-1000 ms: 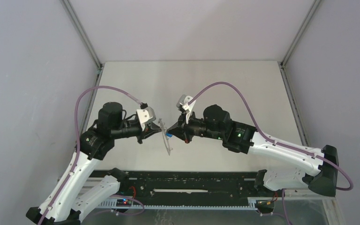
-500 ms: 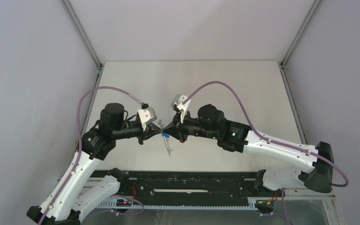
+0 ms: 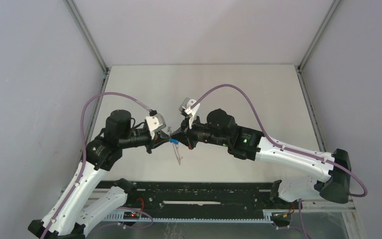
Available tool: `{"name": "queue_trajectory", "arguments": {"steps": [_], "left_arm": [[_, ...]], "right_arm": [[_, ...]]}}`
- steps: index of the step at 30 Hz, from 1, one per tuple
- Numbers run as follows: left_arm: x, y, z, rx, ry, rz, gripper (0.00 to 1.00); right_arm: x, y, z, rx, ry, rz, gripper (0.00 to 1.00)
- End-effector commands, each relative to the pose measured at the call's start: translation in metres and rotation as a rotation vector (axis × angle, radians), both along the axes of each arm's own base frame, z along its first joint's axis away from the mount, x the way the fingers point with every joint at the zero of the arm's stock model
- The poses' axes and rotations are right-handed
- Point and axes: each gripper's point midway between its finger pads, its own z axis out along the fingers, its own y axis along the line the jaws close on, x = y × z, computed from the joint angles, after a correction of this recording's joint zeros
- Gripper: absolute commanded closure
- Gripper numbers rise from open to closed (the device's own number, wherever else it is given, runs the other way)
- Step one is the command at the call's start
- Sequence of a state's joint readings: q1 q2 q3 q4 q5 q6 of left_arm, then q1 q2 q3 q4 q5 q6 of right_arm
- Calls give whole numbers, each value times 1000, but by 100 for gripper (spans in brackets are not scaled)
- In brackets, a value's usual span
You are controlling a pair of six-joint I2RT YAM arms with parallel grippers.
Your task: Put the keys on the keyring
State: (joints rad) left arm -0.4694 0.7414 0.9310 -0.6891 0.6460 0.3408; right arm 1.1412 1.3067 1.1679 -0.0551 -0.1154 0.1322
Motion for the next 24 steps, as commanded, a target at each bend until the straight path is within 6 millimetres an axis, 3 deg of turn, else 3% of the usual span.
{"name": "queue_trajectory", "arguments": {"steps": [1,24], "left_arm": [[3,-1,7,-18,-64,-3,100],[2,5,5,29,-176,-39,100]], "right_arm": [[2,0,17,17,-30,-19,100],[4,3,21,66,49,-29,100]]}}
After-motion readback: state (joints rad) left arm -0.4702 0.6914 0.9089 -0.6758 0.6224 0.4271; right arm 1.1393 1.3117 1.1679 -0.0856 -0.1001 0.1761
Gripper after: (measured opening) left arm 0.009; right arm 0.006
